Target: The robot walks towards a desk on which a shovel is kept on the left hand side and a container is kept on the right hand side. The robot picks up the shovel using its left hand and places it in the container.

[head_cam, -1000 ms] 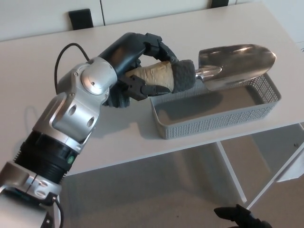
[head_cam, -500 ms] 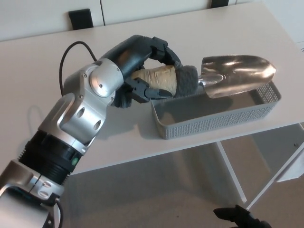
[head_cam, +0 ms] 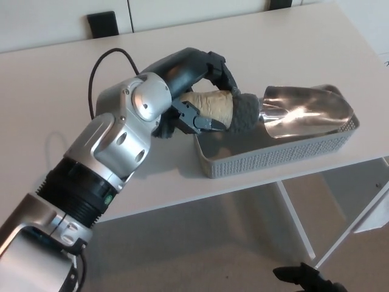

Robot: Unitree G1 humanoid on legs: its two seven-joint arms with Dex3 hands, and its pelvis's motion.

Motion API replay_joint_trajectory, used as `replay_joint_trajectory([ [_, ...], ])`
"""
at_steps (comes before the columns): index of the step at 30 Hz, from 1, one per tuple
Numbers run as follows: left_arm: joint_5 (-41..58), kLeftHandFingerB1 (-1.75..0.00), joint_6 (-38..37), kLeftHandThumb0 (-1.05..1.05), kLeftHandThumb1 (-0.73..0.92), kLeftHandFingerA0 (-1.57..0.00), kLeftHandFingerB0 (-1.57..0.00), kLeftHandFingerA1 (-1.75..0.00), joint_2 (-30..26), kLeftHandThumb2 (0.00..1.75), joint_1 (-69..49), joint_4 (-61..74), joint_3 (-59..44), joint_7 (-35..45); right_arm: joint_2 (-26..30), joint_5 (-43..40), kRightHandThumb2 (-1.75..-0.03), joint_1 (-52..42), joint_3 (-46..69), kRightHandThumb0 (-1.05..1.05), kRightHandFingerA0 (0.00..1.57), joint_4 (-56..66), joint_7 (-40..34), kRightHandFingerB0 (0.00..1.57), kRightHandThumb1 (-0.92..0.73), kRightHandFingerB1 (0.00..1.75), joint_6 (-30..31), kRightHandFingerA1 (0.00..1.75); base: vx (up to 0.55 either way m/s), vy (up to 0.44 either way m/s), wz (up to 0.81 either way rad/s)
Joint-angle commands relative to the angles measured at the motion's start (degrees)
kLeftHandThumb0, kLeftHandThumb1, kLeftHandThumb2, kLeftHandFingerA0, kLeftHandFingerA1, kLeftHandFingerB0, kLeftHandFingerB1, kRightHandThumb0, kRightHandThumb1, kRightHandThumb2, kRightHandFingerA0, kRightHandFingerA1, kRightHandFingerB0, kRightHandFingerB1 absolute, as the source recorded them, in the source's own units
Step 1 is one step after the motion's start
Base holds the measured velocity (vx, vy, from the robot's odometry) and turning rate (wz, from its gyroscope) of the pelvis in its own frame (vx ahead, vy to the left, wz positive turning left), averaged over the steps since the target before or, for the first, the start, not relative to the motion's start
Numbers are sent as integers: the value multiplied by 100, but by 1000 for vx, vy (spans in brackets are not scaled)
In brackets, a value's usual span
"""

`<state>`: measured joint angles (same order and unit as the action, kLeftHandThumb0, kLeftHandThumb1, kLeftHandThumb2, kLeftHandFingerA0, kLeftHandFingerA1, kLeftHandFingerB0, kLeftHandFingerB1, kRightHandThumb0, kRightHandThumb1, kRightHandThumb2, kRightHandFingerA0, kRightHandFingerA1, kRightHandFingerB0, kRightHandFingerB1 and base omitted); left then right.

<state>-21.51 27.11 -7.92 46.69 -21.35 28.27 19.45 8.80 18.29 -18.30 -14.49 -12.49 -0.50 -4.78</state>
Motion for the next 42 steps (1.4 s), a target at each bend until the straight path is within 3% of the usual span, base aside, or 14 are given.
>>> replay_joint_trajectory([
  [1,-241,-76,330,-29,79,-116,-77,-98,97,63,169,-114,5,-45,98,65,-99,-42,-4,-29,27,123,45,27,-53,61,145,64,0,0,0],
  [2,-248,-47,345,-33,71,-101,-59,-86,125,61,130,-77,-28,-119,104,72,-99,-44,-7,-28,27,130,46,27,-53,60,151,63,0,0,0],
  [4,-390,-28,499,-55,57,-54,-18,-62,92,57,62,107,57,-68,124,68,-99,-38,-8,-29,29,105,41,27,-53,60,91,64,0,0,0],
  [5,-520,-8,537,-80,48,-6,-13,-40,-43,79,152,107,286,236,106,56,-98,-40,-2,-29,29,110,40,26,-53,60,133,64,0,0,0],
  [6,-581,-11,557,-73,46,-3,-2,-30,-69,83,173,112,359,266,113,53,-98,-35,-3,-29,30,86,37,27,-53,60,90,65,0,0,0],
  [13,-780,-1,642,-92,55,-1,-4,-7,-81,92,142,159,564,208,133,13,-99,-49,15,-29,28,37,61,27,-52,61,37,64,0,0,0],
  [18,-812,-6,671,-87,51,-4,-4,-12,-74,95,102,240,602,325,141,29,-99,-90,11,-29,26,84,53,26,-53,61,51,63,0,0,0],
  [27,-727,0,575,-99,62,0,-1,-2,-139,99,115,614,374,379,165,57,-99,-148,2,-29,25,115,60,25,-53,60,99,62,0,0,0],
  [33,-677,-10,653,-90,59,0,0,-8,-525,101,696,2662,-471,671,202,34,-98,-28,32,-29,29,-33,75,26,-52,60,-8,65,0,0,0],
  [34,-633,-14,481,-94,61,0,0,-11,-692,81,762,3080,-665,722,177,29,-99,22,38,-31,26,-65,64,26,-52,60,23,64,0,0,0],
  [35,-570,-14,516,-86,58,0,0,-14,-867,101,743,3681,-889,879,168,15,-98,-29,39,-30,27,-82,48,26,-52,61,-2,64,0,0,0],
  [37,-310,-8,595,-91,60,0,0,-8,-957,99,656,4208,-1207,1045,148,7,-99,-112,23,-31,28,-107,26,26,-52,61,-36,64,0,0,0],
  [38,-127,-15,726,-84,57,0,0,-16,-1163,99,549,4824,-1499,1313,162,-25,-99,-151,35,-32,24,-187,31,24,-52,60,-99,62,0,0,0],
  [42,789,-20,1202,-78,49,0,-7,-18,-1476,91,54,6535,-2807,1924,226,-49,-99,-193,72,-29,27,-221,90,24,-54,59,-69,64,0,0,0],
])
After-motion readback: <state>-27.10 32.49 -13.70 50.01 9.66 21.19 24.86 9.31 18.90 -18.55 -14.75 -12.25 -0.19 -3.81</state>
